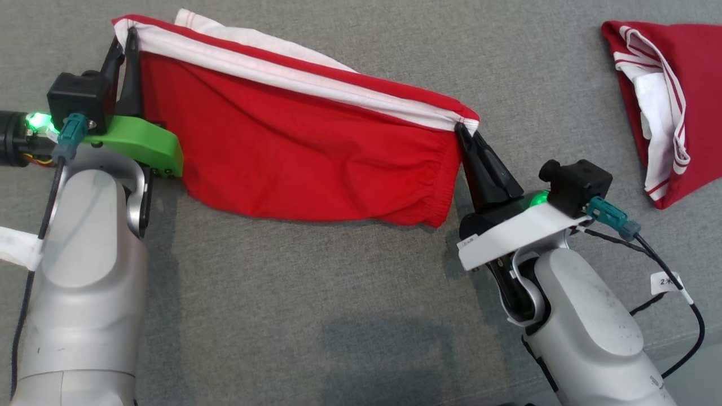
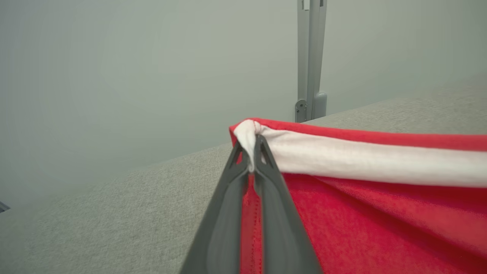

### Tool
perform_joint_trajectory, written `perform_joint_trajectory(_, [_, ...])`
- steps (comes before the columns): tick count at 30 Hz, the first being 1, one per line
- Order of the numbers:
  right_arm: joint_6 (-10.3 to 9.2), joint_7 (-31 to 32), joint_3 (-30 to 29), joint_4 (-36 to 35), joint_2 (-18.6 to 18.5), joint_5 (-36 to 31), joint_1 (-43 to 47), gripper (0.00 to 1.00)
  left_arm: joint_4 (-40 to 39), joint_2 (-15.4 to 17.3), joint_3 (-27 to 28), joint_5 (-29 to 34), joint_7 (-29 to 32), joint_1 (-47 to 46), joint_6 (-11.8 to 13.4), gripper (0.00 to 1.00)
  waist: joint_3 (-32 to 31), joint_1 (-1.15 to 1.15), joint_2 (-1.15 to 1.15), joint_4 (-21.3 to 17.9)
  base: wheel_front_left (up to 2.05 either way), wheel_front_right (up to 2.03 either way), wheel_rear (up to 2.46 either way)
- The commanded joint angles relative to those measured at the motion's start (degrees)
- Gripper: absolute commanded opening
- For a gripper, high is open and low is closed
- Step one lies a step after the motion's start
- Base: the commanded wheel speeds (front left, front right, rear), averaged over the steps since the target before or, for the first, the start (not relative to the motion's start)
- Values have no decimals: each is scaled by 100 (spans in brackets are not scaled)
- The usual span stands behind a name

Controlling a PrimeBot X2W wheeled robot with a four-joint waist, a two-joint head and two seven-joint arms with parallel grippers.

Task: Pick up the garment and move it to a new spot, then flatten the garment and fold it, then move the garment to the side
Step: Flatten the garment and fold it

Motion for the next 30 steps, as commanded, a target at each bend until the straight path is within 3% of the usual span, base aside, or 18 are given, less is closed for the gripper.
perform_joint_trajectory(1, [-7,-16,45,-59,5,99,-123,0,117,91,-11,59,5,-182,59,0,305,0,0,-290,0,0,0])
perform_joint_trajectory(15, [-7,-16,106,-318,2,168,-297,0,950,310,-229,148,5,-896,334,0,632,0,0,-483,0,0,0])
perform_joint_trajectory(16, [-7,-16,105,-330,1,156,-296,18,986,313,-238,132,5,-901,355,60,637,0,0,-475,0,0,0])
perform_joint_trajectory(17, [-7,-16,95,-338,-1,146,-296,45,1012,302,-246,119,6,-895,372,100,637,0,0,-462,0,0,0])
perform_joint_trajectory(18, [-7,-16,101,-347,-1,90,-303,69,1033,285,-249,98,7,-894,373,100,632,0,0,-447,0,0,0])
perform_joint_trajectory(19, [-7,-16,95,-350,0,64,-307,100,1053,286,-256,72,8,-899,356,100,627,0,0,-424,0,0,0])
perform_joint_trajectory(30, [-7,-16,-462,-474,1,-383,-20,100,1280,97,-118,-314,8,-649,297,100,307,0,0,-247,0,0,0])
